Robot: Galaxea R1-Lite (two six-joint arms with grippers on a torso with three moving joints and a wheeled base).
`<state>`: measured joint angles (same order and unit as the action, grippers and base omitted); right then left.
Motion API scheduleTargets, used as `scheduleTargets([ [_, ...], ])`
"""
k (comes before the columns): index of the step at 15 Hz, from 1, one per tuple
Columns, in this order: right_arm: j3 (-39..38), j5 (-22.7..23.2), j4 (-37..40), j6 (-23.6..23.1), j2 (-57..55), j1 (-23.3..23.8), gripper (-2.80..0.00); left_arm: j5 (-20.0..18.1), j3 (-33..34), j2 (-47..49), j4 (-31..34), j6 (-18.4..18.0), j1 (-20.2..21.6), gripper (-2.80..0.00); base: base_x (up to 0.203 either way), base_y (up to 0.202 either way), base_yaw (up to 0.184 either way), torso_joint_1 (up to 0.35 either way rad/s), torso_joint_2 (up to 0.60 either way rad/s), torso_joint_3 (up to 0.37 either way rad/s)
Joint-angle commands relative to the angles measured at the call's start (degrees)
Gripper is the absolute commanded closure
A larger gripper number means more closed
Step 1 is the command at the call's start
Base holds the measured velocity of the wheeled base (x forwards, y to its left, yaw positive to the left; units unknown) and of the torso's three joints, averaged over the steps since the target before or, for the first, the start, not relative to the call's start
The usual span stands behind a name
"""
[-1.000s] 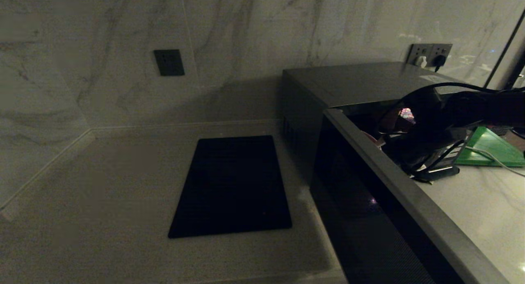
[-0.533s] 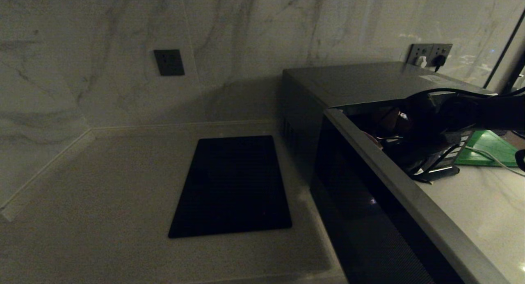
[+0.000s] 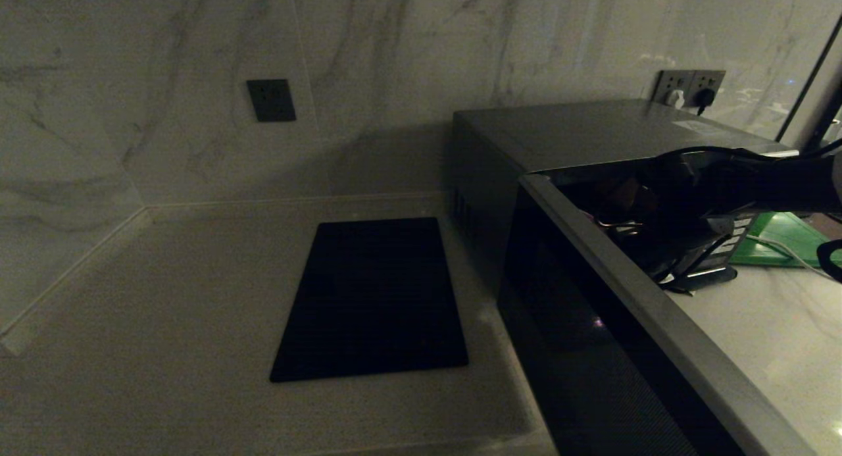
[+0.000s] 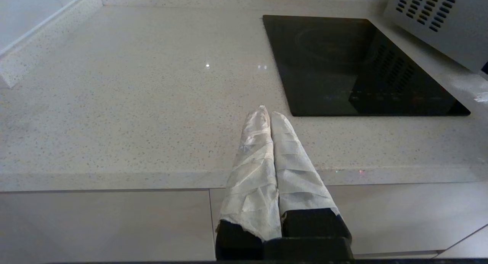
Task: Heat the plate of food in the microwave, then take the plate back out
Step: Take the plate out of the microwave
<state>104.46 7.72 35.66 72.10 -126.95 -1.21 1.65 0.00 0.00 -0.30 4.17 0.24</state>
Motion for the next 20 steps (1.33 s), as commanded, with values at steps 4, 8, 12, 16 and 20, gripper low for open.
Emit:
scheduleTargets([
  [4, 0.13, 0.37, 0.2, -0.12, -1.28, -0.02, -2.8, 0.02, 0.0, 0.09, -0.05, 0.05, 0.02, 0.0, 0.0, 0.0, 0.0, 0.0, 0.0, 0.0],
  [8, 0.13, 0.37, 0.2, -0.39, -1.89, -0.02, -2.8, 0.05, 0.0, 0.09, -0.05, 0.05, 0.02, 0.0, 0.0, 0.0, 0.0, 0.0, 0.0, 0.0],
  [12, -0.31, 0.28, 0.37, -0.47, -1.89, -0.02, -2.8, 0.02, 0.0, 0.09, -0.05, 0.04, 0.02, 0.0, 0.0, 0.0, 0.0, 0.0, 0.0, 0.0],
  [16, -1.66, -0.1, 2.47, -0.42, 0.12, 0.06, -2.8, 0.02, 0.0, 0.09, -0.05, -0.01, 0.02, 0.0, 0.0, 0.0, 0.0, 0.0, 0.0, 0.0],
  [20, -2.77, -0.42, 2.84, -0.24, 1.35, 0.51, -2.8, 0.02, 0.0, 0.09, -0.05, 0.05, 0.02, 0.0, 0.0, 0.0, 0.0, 0.0, 0.0, 0.0],
])
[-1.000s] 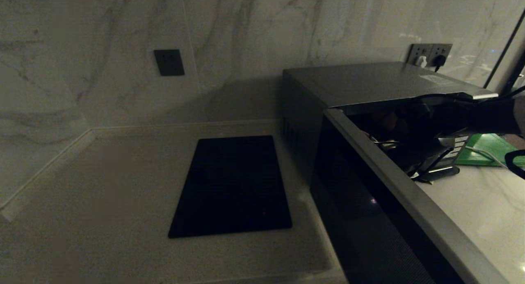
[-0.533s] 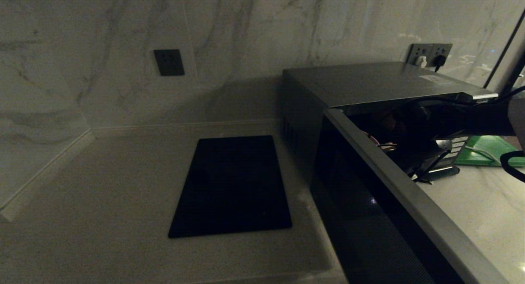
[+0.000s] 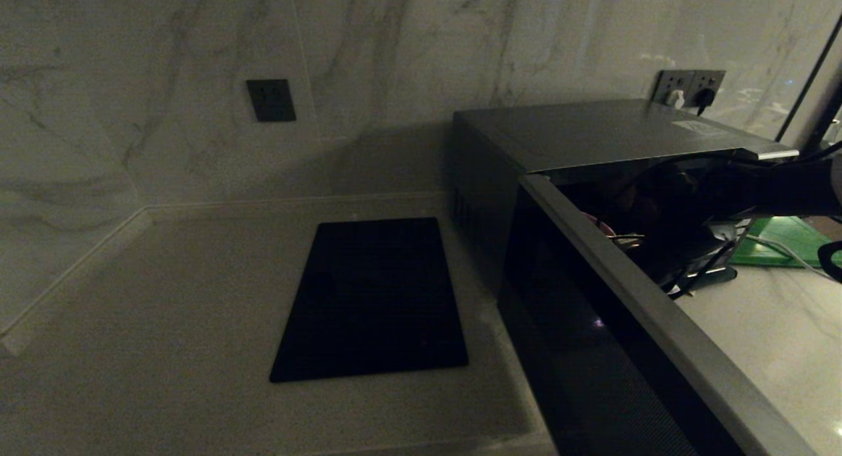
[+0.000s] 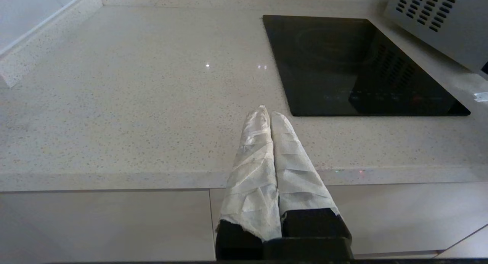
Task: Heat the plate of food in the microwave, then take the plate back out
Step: Take the plate out of the microwave
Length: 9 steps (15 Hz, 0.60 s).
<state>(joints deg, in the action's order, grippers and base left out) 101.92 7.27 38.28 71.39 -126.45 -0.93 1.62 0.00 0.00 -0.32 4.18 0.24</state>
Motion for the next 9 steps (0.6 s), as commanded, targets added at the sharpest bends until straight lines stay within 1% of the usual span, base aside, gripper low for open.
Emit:
scheduleTargets([
  [1, -0.15, 0.11, 0.21, 0.5, 1.12, 0.48, -2.8, 0.05, 0.0, 0.09, -0.03, -0.04, 0.02, 0.0, 0.0, 0.0, 0.0, 0.0, 0.0, 0.0],
  [9, 0.44, 0.28, -0.03, 0.41, 0.06, 0.49, -2.8, 0.05, 0.0, 0.09, -0.03, 0.04, 0.02, 0.0, 0.0, 0.0, 0.0, 0.0, 0.0, 0.0],
])
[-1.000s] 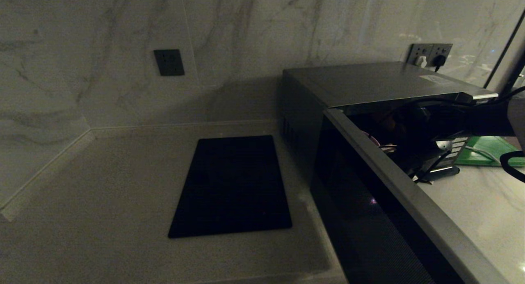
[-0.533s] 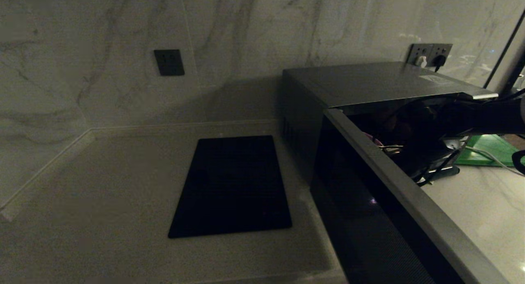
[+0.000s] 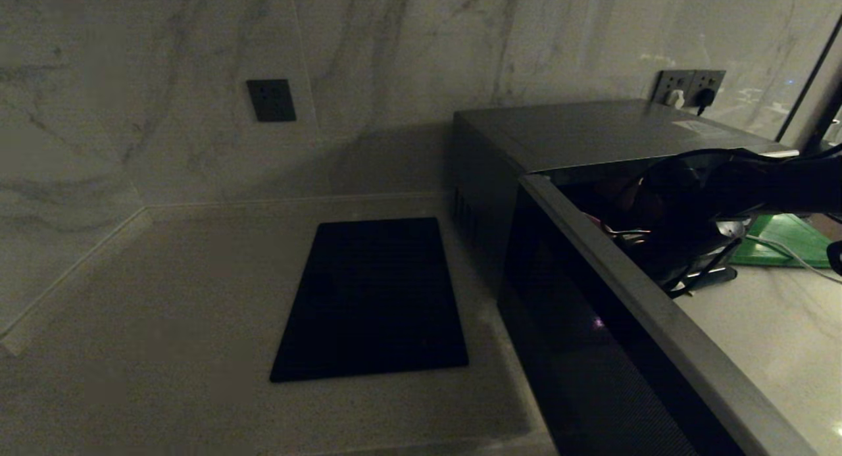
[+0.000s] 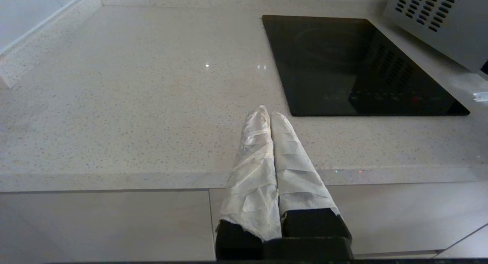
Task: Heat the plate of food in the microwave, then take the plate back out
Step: Take the plate out of the microwave
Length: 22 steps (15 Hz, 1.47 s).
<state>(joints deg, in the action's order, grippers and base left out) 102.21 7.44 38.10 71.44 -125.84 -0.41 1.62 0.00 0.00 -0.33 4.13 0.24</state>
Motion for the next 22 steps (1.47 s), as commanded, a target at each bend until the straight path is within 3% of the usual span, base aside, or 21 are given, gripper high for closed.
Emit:
scheduleTargets([
  [1, 0.34, 0.09, 0.14, 0.29, -0.88, -0.02, -2.8, 0.05, 0.0, 0.09, -0.02, 0.08, 0.02, 0.0, 0.0, 0.0, 0.0, 0.0, 0.0, 0.0],
  [8, 0.98, -0.05, 0.14, 0.37, -1.77, -0.02, -2.8, 0.05, 0.0, 0.09, -0.02, 0.09, 0.02, 0.0, 0.0, 0.0, 0.0, 0.0, 0.0, 0.0],
  [9, 1.07, -0.05, 0.14, 0.37, -1.77, -0.02, 0.0, 0.05, 0.0, 0.09, -0.02, 0.09, 0.02, 0.0, 0.0, 0.0, 0.0, 0.0, 0.0, 0.0],
  [22, 2.12, 0.3, 0.31, 0.37, -0.51, -0.02, 0.0, 0.05, 0.0, 0.09, -0.02, 0.09, 0.02, 0.0, 0.0, 0.0, 0.0, 0.0, 0.0, 0.0],
])
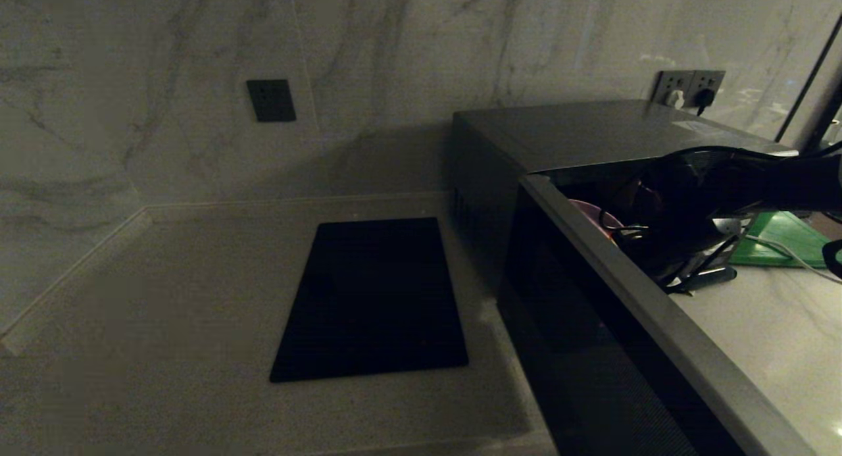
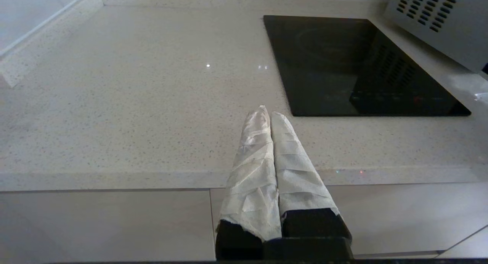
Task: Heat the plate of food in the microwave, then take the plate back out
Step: Take the plate out of the microwave
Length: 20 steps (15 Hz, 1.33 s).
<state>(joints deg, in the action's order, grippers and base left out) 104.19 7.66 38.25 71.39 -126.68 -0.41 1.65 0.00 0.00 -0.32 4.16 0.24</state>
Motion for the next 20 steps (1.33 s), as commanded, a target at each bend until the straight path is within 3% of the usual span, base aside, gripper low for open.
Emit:
scheduleTargets([
  [1, 0.05, 0.08, 0.15, 0.42, 0.59, -0.02, 0.0, 0.02, 0.0, 0.09, -0.03, 0.06, 0.02, 0.0, 0.0, 0.0, 0.0, 0.0, 0.0, 0.0],
  [14, -2.82, -0.62, 1.59, 0.15, 7.77, -0.02, 0.0, 0.02, 0.0, 0.09, -0.03, 0.06, 0.02, 0.0, 0.0, 0.0, 0.0, 0.0, 0.0, 0.0],
  [17, -5.1, -0.86, 2.32, -1.76, 12.39, 0.02, 0.0, 0.02, 0.0, 0.09, -0.03, 0.01, 0.02, 0.0, 0.0, 0.0, 0.0, 0.0, 0.0, 0.0],
  [20, -10.58, -4.68, 2.31, -3.57, 18.89, 0.06, 0.0, 0.02, 0.0, 0.09, -0.03, 0.06, 0.02, 0.0, 0.0, 0.0, 0.0, 0.0, 0.0, 0.0],
])
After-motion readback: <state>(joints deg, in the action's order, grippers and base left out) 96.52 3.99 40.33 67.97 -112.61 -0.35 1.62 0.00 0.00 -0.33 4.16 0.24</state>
